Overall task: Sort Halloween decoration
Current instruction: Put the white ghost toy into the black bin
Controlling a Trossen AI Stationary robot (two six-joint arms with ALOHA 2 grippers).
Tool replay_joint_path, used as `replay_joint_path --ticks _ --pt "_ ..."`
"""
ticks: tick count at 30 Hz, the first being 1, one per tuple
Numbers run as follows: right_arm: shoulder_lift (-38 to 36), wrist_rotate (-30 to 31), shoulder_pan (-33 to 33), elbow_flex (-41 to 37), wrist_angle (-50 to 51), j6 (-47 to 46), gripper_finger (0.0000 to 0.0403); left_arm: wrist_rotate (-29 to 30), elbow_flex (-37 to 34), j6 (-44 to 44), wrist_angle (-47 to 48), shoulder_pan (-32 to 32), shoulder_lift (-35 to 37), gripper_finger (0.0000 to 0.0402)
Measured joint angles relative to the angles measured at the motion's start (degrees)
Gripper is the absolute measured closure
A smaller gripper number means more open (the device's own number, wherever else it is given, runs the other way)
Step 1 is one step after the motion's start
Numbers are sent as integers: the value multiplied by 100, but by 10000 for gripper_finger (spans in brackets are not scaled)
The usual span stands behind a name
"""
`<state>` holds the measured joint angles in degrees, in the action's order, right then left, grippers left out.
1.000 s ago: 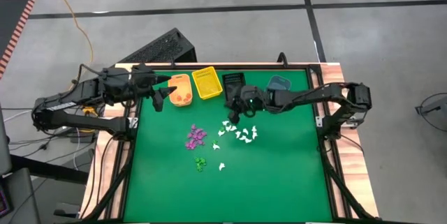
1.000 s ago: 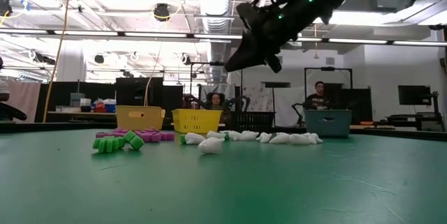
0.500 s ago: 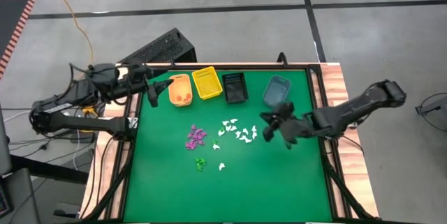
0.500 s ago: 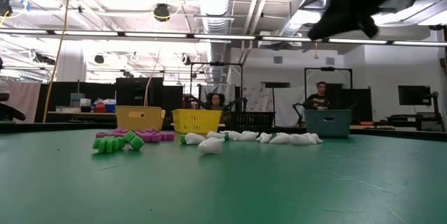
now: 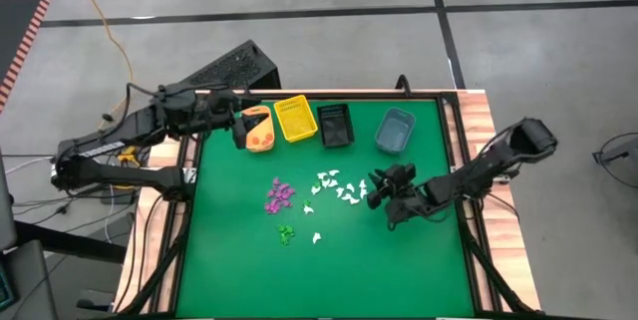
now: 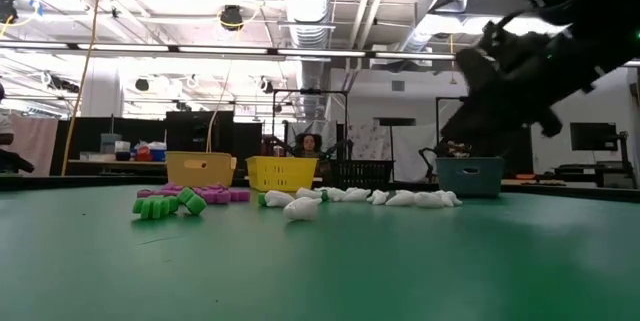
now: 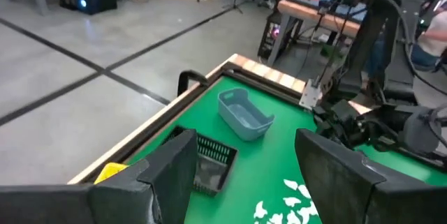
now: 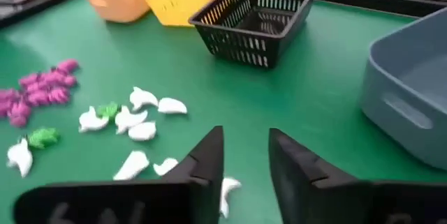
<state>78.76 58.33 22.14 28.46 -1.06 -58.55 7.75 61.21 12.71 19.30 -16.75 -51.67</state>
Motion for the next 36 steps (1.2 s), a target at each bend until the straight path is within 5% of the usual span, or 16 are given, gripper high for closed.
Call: replay_joint_path --ticks 9,16,22,36 --pt "1525 -894 -424 5 -1871 -32 157 18 -4 -28 25 0 -97 170" --pt "2052 -798 -530 23 -1975 -613 152 61 -2 -64 60 -2 -106 170" --pt "2155 -885 -522 24 -1740 -973 190 59 -2 -100 130 -2 -108 170" --pt "2121 -1117 -505 6 -1570 -1184 369 61 -4 -201 143 -2 -108 170"
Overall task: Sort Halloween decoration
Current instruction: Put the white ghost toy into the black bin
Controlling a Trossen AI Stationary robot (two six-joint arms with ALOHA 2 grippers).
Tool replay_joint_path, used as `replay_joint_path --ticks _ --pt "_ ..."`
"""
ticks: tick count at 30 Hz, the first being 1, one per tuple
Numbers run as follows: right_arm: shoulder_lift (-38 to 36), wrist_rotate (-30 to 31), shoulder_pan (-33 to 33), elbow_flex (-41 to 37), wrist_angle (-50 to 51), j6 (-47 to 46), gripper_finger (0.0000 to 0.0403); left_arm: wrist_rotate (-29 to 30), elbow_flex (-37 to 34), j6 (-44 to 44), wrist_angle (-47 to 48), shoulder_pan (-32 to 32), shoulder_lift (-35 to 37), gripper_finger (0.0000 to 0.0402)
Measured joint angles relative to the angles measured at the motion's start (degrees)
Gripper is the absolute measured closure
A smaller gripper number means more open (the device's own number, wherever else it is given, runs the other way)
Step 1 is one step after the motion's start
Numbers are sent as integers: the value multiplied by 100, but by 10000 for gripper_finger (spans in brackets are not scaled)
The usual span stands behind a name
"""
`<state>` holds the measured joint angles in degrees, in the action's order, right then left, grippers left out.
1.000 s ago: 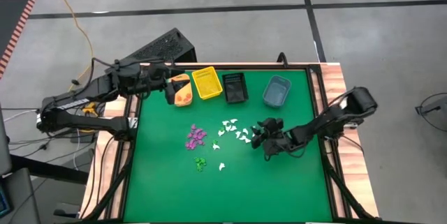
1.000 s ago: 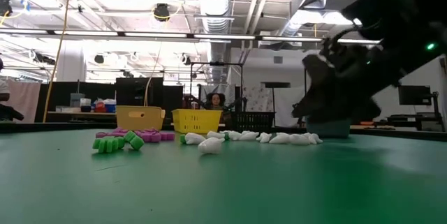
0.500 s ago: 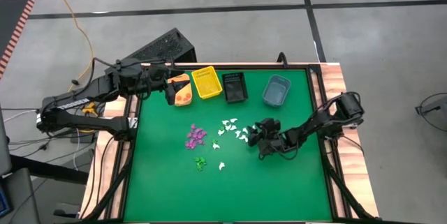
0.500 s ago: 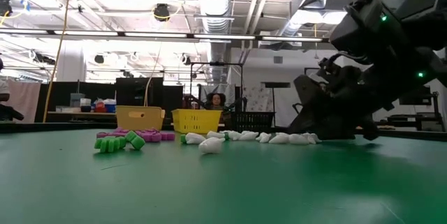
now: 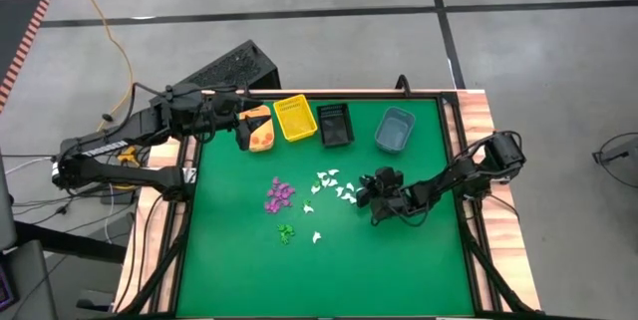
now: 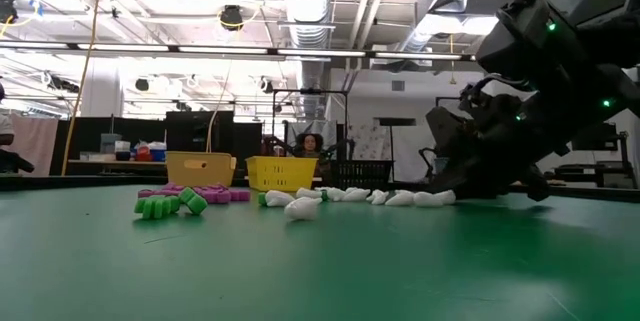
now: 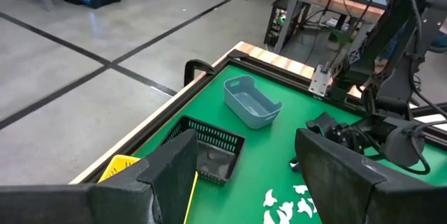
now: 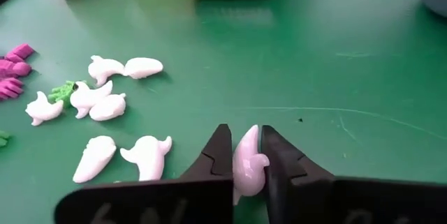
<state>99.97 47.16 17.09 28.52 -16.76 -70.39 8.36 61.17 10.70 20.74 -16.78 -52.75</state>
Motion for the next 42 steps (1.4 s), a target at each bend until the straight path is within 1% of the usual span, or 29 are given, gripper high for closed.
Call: replay_joint_path --ticks 2,5,7,10,16,22,24,26,29,34,39,42 --pt "-109 -48 -3 -5 23 -8 376 0 2 0 -2 0 0 170" --pt "-440 -38 -12 -10 77 116 376 0 0 -1 -5 0 0 170" --pt "-727 -189 -62 -12 153 278 375 1 2 -29 -19 0 0 170" --pt "-1336 -196 -110 -7 234 667 376 0 2 -136 -80 0 0 170" --pt "-2313 -14 -243 -6 443 1481 375 2 1 -308 -115 0 2 170" --pt "-2875 2 -622 72 361 2321 375 2 2 -407 -170 0 2 170" --pt "-2891 -158 -886 211 339 2773 375 1 2 -407 -187 0 2 170" --pt "-2807 -531 -1218 394 358 3250 375 2 2 -404 -188 0 2 170" --pt "-2557 -1019 -1777 745 313 3825 374 -2 0 -400 -188 0 2 170" --pt "-1997 -1654 -2584 1291 43 4651 374 -22 0 -356 -188 0 4 170" --pt "-1321 -2418 -3209 1828 23 4992 365 -39 2 -352 -174 0 76 170" --pt "-878 -2663 -3442 2101 40 4992 349 -37 2 -356 -181 1 103 170"
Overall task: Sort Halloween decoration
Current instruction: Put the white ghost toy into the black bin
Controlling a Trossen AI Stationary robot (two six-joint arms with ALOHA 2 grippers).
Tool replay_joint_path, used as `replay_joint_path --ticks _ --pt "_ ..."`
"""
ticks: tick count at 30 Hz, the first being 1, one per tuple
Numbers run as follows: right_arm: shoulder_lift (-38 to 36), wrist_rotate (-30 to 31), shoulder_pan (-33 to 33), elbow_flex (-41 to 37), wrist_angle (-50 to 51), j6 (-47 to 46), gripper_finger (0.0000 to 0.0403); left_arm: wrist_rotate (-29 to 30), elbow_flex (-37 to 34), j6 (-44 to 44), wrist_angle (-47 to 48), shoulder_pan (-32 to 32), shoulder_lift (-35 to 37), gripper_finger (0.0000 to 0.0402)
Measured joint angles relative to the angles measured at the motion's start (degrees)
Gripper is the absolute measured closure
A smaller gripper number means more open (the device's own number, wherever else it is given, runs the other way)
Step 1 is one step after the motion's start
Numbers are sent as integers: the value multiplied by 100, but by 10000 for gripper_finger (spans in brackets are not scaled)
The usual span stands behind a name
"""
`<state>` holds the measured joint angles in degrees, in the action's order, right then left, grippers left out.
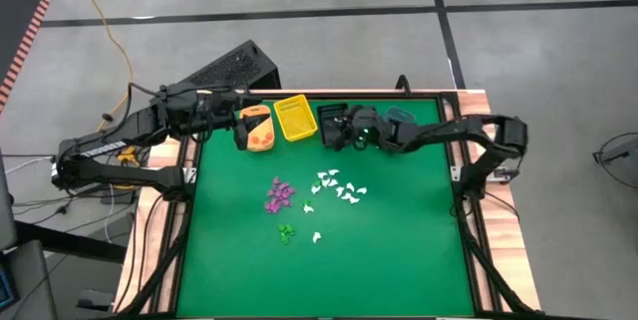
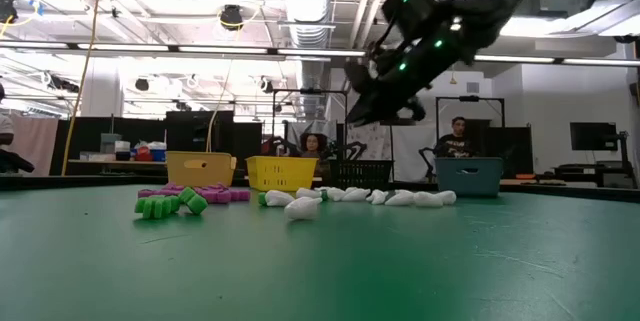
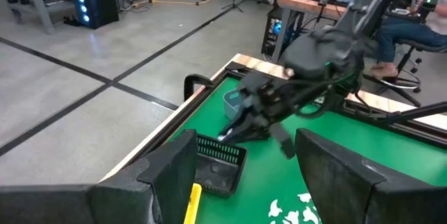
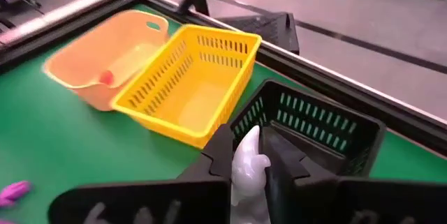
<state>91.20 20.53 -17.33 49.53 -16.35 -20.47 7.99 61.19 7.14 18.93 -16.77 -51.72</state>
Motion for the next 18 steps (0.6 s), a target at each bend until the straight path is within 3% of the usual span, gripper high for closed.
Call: replay_joint_path --ticks 6,13,18 --pt "474 -359 -163 281 76 -2 301 -5 -2 4 12 -1 30 170" --pt "185 -532 -156 290 333 -21 222 -17 0 -27 25 -1 37 170" --pt "-650 -1771 -112 292 1166 -42 201 -22 -1 -96 88 0 39 170"
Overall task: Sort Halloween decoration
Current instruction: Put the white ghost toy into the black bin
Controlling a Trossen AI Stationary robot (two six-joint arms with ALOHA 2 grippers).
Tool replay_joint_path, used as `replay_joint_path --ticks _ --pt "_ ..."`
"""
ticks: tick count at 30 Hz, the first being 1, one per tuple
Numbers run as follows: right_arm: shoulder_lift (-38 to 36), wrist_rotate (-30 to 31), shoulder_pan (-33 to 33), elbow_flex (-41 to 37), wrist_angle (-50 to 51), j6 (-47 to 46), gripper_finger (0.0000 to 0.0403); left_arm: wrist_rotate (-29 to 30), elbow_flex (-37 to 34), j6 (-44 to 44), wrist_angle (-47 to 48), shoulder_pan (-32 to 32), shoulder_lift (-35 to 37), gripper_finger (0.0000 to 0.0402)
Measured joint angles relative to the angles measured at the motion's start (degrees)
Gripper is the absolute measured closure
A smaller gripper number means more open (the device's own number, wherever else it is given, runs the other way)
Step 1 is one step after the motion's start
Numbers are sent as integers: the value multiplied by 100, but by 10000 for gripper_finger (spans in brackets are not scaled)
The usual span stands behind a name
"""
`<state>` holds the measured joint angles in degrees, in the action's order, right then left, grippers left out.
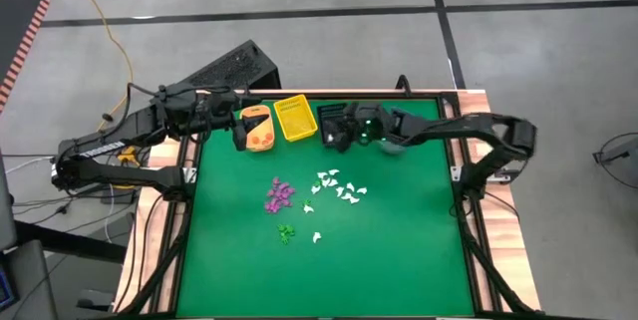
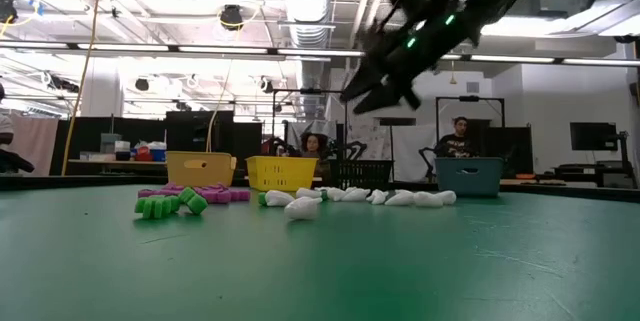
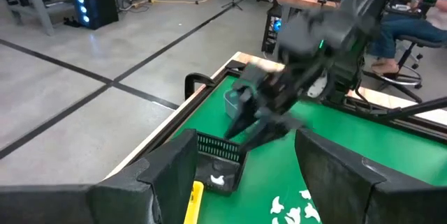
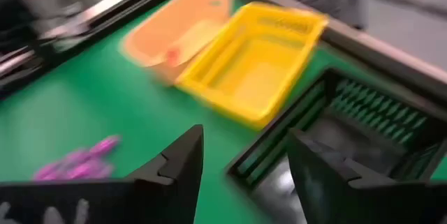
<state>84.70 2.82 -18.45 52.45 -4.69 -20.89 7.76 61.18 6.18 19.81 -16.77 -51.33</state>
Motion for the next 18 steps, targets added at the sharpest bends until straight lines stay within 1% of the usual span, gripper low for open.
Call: replay_joint_path --ticks 2,6,8,9,15,16,18 --pt "-425 -291 164 0 624 0 204 -20 -1 -37 0 1 2 170" --pt "-1220 -203 776 -22 2056 94 215 -117 -1 -103 2 1 2 170" --pt "-1556 159 1203 -75 2563 24 220 -135 -1 -103 2 1 2 170" --pt "-1707 394 1451 -146 2661 -54 222 -137 1 -100 2 1 2 170" --pt "-2425 1986 2881 -1117 2570 -916 227 -137 -1 -53 1 0 -2 170" --pt "-2488 2148 3047 -1287 2545 -1048 227 -137 -1 -51 0 0 -7 170" --pt "-2517 2287 3287 -1546 2531 -1195 225 -137 0 -50 -2 1 -30 170"
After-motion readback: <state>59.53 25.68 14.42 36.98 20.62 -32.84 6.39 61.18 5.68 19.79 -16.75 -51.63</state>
